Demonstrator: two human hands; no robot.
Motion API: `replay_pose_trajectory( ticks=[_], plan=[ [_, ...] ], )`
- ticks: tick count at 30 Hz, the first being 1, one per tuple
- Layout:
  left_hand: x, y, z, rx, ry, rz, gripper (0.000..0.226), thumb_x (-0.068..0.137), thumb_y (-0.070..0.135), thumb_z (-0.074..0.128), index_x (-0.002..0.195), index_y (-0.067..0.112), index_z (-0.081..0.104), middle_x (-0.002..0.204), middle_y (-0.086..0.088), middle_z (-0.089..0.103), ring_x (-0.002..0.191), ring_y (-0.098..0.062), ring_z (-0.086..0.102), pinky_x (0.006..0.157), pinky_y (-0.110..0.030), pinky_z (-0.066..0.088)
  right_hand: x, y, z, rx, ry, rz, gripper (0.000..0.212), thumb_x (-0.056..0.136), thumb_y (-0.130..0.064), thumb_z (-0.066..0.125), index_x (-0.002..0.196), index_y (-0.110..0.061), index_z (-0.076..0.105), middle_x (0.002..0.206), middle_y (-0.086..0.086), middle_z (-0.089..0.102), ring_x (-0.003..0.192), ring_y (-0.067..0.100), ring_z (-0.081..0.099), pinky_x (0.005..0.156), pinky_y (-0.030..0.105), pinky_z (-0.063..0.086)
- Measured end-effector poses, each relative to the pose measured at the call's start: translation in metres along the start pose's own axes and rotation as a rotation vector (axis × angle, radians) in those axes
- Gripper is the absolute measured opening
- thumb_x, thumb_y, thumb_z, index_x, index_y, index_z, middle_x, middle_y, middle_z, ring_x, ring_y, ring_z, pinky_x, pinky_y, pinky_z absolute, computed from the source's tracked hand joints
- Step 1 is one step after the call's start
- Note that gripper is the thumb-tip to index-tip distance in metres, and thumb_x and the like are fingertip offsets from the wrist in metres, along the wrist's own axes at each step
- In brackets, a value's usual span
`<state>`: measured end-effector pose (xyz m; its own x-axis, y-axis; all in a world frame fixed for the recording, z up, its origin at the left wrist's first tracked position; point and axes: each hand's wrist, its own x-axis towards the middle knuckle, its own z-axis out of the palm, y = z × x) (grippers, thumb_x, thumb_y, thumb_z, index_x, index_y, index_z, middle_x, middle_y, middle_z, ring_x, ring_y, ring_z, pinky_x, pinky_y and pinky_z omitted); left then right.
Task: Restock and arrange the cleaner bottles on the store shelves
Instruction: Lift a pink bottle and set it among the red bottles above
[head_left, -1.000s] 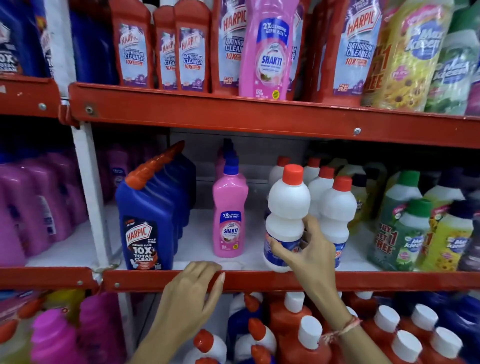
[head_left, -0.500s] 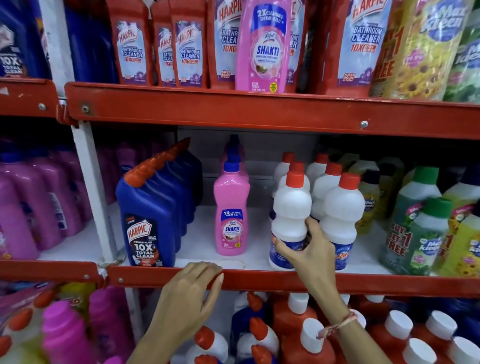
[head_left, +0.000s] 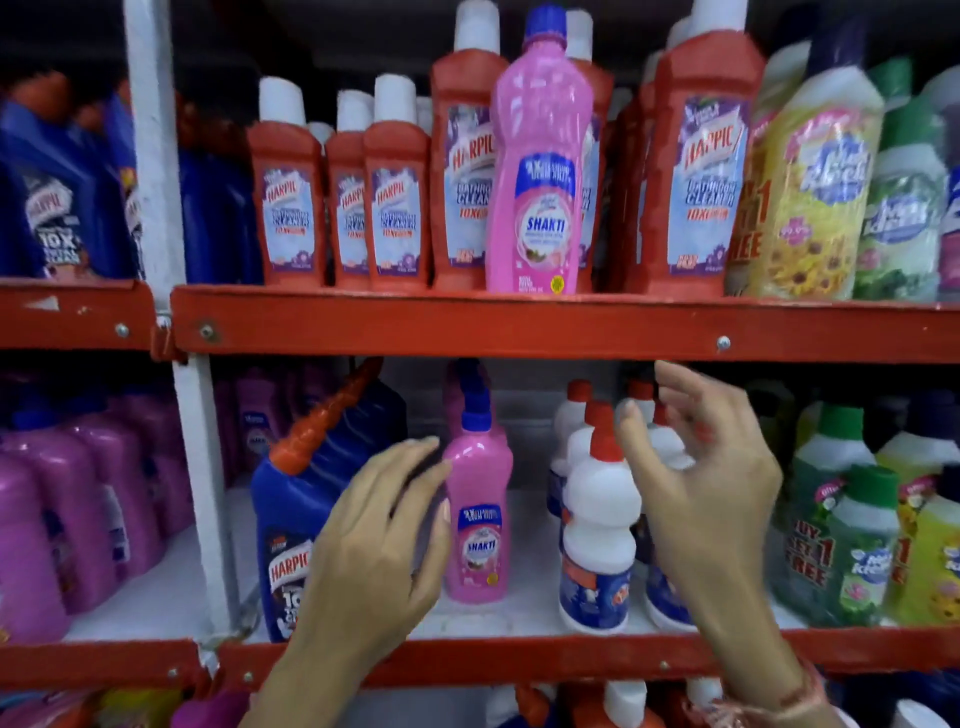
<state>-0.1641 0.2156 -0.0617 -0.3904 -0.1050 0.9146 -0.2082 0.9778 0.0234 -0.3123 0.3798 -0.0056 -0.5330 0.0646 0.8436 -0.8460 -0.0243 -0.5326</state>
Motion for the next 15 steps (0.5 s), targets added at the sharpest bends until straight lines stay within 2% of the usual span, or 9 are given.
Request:
replay_pose_trajectory(
  ticks=[2,5,8,12,15],
  plan=[
    [0.023,-0.004,-0.008,0.059,0.117,0.031,0.036,0.091,0.021,0.051,0.122,0.006,0.062,0.136,-0.009,0.057,0.129,-0.022,0.049,0.106,-0.044,0.043,0.022,-0.025,0.011,0.002,0.026,-0.119,0.036,0.085,-0.017,0.071,0.119,-0.009,0.066,0.114,0.005,0.064,0.103,0.018,0.064,0.094,0.03,0.053],
    [0.049,-0.011,-0.017,0.105,0.226,0.0,0.039,0.09,0.021,0.05,0.125,0.006,0.06,0.14,-0.012,0.052,0.132,-0.025,0.045,0.109,-0.05,0.039,0.053,-0.051,0.034,-0.042,0.009,-0.159,0.045,0.084,-0.023,0.072,0.125,-0.008,0.061,0.119,0.007,0.062,0.11,0.023,0.061,0.098,0.034,0.05],
    [0.061,-0.018,-0.021,0.185,0.224,-0.021,0.043,0.089,0.021,0.051,0.129,0.006,0.055,0.143,-0.013,0.049,0.134,-0.027,0.042,0.112,-0.053,0.035,0.074,-0.065,0.06,-0.161,-0.057,-0.14,0.061,0.083,-0.04,0.07,0.133,-0.01,0.053,0.123,0.008,0.058,0.111,0.025,0.058,0.091,0.031,0.045],
    [0.06,-0.033,-0.02,0.292,0.179,0.008,0.044,0.091,0.025,0.047,0.131,0.008,0.055,0.145,-0.012,0.048,0.137,-0.026,0.04,0.115,-0.053,0.03,0.091,-0.076,0.084,-0.297,-0.11,-0.128,0.084,0.079,-0.059,0.066,0.143,-0.012,0.039,0.128,0.01,0.052,0.113,0.03,0.057,0.086,0.04,0.05],
    [0.057,-0.042,-0.019,0.323,0.167,0.03,0.044,0.093,0.027,0.044,0.133,0.011,0.053,0.147,-0.008,0.047,0.139,-0.024,0.038,0.116,-0.052,0.027,0.1,-0.079,0.092,-0.357,-0.116,-0.099,0.1,0.075,-0.063,0.068,0.15,-0.011,0.027,0.13,0.012,0.05,0.113,0.033,0.059,0.085,0.043,0.052]
  ],
)
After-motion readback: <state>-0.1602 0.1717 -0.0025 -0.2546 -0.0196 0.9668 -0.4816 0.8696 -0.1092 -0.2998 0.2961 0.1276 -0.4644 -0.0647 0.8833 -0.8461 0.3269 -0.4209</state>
